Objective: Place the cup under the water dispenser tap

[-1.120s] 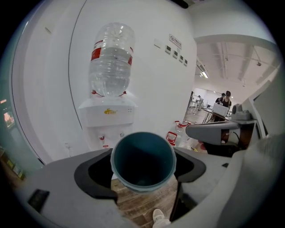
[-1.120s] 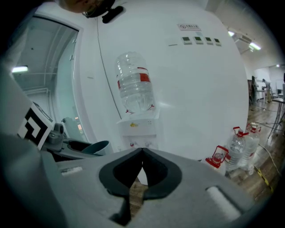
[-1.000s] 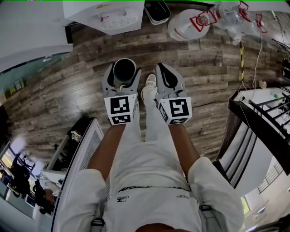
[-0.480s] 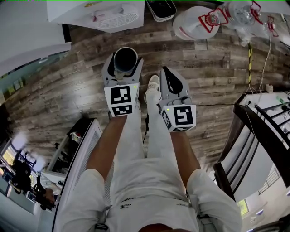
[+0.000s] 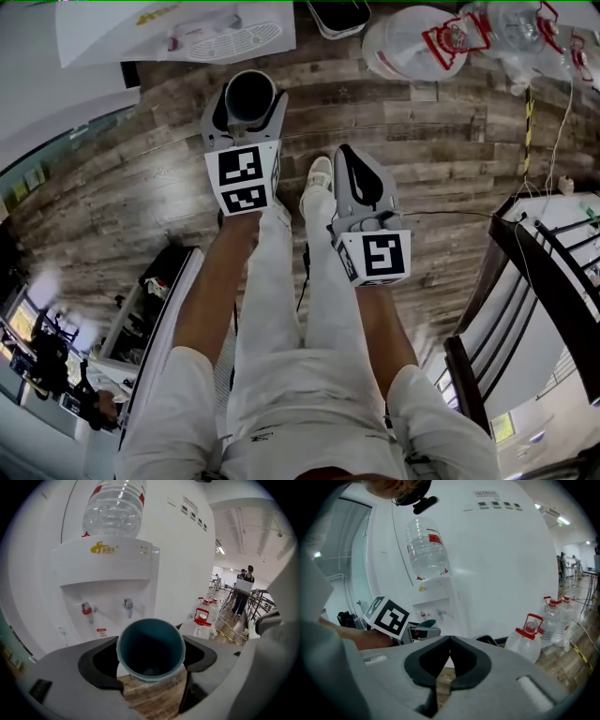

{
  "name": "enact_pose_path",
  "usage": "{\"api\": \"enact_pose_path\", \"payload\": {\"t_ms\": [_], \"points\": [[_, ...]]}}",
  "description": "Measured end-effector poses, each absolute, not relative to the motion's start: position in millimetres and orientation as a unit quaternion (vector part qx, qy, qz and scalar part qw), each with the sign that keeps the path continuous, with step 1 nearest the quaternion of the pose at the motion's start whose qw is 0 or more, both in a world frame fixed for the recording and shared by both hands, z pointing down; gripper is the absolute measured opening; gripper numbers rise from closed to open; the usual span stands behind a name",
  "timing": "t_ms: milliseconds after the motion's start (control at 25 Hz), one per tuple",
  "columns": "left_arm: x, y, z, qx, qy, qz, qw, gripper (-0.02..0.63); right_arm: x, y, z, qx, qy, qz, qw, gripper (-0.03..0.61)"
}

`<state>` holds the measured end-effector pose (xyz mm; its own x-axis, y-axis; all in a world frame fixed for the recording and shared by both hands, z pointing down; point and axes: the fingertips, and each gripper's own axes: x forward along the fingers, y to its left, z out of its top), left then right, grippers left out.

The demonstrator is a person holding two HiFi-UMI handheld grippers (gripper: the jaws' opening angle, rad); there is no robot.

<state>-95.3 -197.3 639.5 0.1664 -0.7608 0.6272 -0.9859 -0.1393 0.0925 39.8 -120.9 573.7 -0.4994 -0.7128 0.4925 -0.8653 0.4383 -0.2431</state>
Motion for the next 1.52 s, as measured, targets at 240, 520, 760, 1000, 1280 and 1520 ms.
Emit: {"api": "enact_pose_path", "payload": {"t_ms": [240,520,760,1000,1280,1520], "points": [[-98,-223,680,0.721,-0.605,0.233,0.246,0.371,45,-134,595,0.471,-0.833,0.236,0.168,-0.002],[-108,-255,717,0.721,-0.607,0.235,0.239,0.373,48,-136,619,0.473,-0.826,0.249,0.179,-0.002],[-120,-277,746,0.713,-0.612,0.243,0.240,0.374,51,-136,634,0.472,-0.823,0.256,0.186,-0.002],[-127,-292,764,0.716,-0.614,0.242,0.227,0.376,52,-141,643,0.465,-0.826,0.254,0.190,-0.002],[-125,-311,766,0.732,-0.611,0.226,0.201,0.377,52,-138,652,0.457,-0.828,0.259,0.197,-0.002],[-128,-316,764,0.728,-0.618,0.228,0.190,0.377,56,-141,654,0.458,-0.828,0.257,0.198,-0.002]]}}
